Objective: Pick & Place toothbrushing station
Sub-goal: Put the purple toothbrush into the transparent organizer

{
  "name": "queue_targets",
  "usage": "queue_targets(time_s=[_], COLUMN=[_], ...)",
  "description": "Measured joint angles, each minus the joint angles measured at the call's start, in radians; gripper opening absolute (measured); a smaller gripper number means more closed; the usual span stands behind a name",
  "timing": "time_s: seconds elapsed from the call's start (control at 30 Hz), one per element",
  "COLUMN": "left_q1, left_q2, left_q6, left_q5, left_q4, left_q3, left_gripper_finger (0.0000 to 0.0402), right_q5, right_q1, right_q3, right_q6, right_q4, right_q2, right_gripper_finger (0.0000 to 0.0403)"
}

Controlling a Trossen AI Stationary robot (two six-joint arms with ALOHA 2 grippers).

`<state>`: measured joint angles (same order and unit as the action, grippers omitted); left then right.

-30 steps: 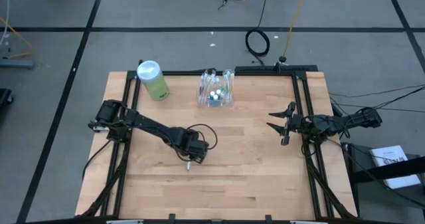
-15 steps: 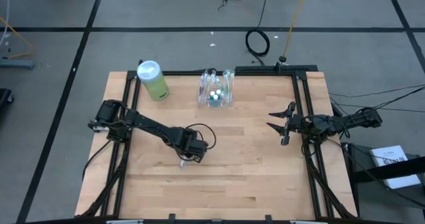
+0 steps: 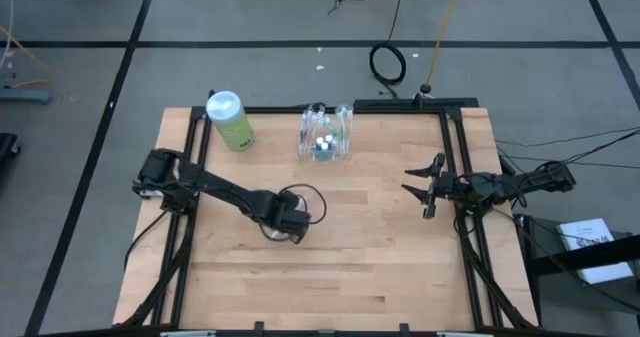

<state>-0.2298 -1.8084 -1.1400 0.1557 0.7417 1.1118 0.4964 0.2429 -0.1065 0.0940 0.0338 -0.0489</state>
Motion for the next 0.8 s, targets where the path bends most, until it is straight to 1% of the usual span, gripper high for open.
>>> queue_targets(time_s=[0.07, 0.17, 0.3, 0.37, 0.47, 0.57, 0.63, 0.7, 0.8], left_q1=[-0.003, -0.021, -0.043, -0.049, -0.056, -0.058, -0.057, -0.056, -0.05], left_q2=[0.056, 0.129, 0.207, 0.233, 0.238, 0.236, 0.225, 0.222, 0.223], left_q6=[0.037, 0.13, 0.276, 0.355, 0.486, 0.6, 0.69, 0.769, 0.87], left_q5=[0.06, 0.125, 0.184, 0.196, 0.194, 0.193, 0.191, 0.151, 0.03], left_q4=[-0.04, -0.117, -0.241, -0.298, -0.407, -0.471, -0.555, -0.664, -0.937], left_q3=[0.003, 0.005, 0.005, 0.005, -0.004, -0.007, -0.016, -0.053, -0.132], left_gripper_finger=[0.0006, 0.001, 0.0005, 0.0008, 0.0005, 0.0005, 0.0005, 0.0004, 0.0004], right_q5=[0.0, 0.0, 0.0, 0.0, 0.0, 0.0, 0.0, 0.0, 0.0], right_q1=[0.0, 0.0, 0.0, 0.0, 0.0, 0.0, 0.0, 0.0, 0.0], right_q3=[0.0, 0.0, 0.0, 0.0, 0.0, 0.0, 0.0, 0.0, 0.0], right_q6=[0.0, 0.0, 0.0, 0.0, 0.0, 0.0, 0.0, 0.0, 0.0], right_q4=[0.0, 0.0, 0.0, 0.0, 0.0, 0.0, 0.0, 0.0, 0.0], right_q2=[0.0, 0.0, 0.0, 0.0, 0.0, 0.0, 0.0, 0.0, 0.0], right_gripper_finger=[0.0183, 0.0183, 0.0183, 0.0183, 0.0183, 0.0183, 0.0183, 0.0183, 0.0183])
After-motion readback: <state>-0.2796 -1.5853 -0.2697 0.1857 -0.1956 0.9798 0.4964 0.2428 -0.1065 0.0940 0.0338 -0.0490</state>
